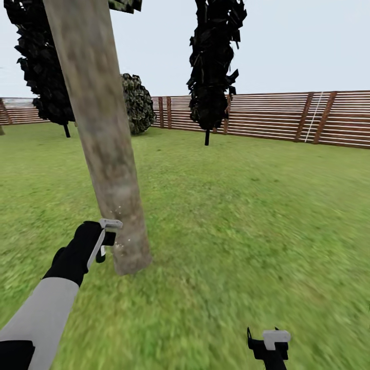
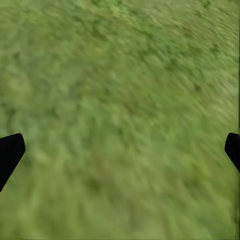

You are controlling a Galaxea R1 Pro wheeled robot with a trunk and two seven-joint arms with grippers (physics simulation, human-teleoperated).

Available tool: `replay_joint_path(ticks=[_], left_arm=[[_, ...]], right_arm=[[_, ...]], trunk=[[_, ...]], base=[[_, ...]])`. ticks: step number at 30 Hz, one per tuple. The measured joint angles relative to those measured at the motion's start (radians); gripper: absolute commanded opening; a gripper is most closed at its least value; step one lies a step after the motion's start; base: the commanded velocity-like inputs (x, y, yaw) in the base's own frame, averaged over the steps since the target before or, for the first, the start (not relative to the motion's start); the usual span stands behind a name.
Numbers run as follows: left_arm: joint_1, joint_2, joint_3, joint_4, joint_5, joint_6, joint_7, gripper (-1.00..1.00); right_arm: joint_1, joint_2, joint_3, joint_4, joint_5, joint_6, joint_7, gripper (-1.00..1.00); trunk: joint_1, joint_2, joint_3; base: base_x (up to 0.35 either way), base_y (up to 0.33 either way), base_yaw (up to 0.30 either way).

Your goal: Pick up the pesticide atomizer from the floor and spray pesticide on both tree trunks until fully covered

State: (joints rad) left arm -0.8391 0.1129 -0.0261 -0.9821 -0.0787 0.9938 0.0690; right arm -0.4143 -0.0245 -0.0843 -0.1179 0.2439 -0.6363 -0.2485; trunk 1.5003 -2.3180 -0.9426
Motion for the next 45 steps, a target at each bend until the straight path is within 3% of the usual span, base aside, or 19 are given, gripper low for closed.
replay_joint_path(ticks=[9, 13, 27, 32, 41, 45], left_arm=[[0.004, 0.006, 0.002, 0.013, -0.001, -0.002, 0.002, -1.00], [0.071, 0.003, 0.004, 0.029, 0.003, -0.010, 0.006, -1.00], [0.076, 0.001, 0.008, 0.019, 0.006, -0.015, 0.007, -1.00], [0.081, 0.003, 0.053, 0.027, 0.004, -0.015, 0.007, -1.00], [0.150, 0.003, 0.064, 0.030, -0.001, -0.107, 0.009, -1.00], [0.155, -0.002, 0.065, 0.109, 0.014, -0.204, 0.081, -1.00]], right_arm=[[0.000, 0.000, 0.000, 0.000, 0.000, 0.000, 0.000, 1.00], [0.000, 0.000, 0.000, 0.000, 0.000, 0.000, 0.000, 1.00], [0.000, -0.001, -0.001, 0.001, 0.000, 0.000, 0.000, 1.00], [0.000, 0.000, 0.000, 0.000, 0.000, 0.000, 0.000, 1.00], [0.000, 0.001, 0.000, 0.000, 0.000, 0.000, 0.000, 1.00], [0.000, 0.002, 0.000, 0.000, 0.000, 0.000, 0.000, 1.00]], trunk=[[0.000, 0.000, 0.000], [0.000, 0.000, 0.000], [0.000, 0.000, 0.000], [0.000, 0.000, 0.000], [0.000, 0.000, 0.000], [0.000, 0.000, 0.000]], base=[[0.055, -0.270, 0.144], [0.033, -0.273, 0.277], [0.147, -0.256, 0.052], [0.026, -0.244, 0.015], [0.000, -0.017, 0.249], [0.000, 0.000, 0.200]])
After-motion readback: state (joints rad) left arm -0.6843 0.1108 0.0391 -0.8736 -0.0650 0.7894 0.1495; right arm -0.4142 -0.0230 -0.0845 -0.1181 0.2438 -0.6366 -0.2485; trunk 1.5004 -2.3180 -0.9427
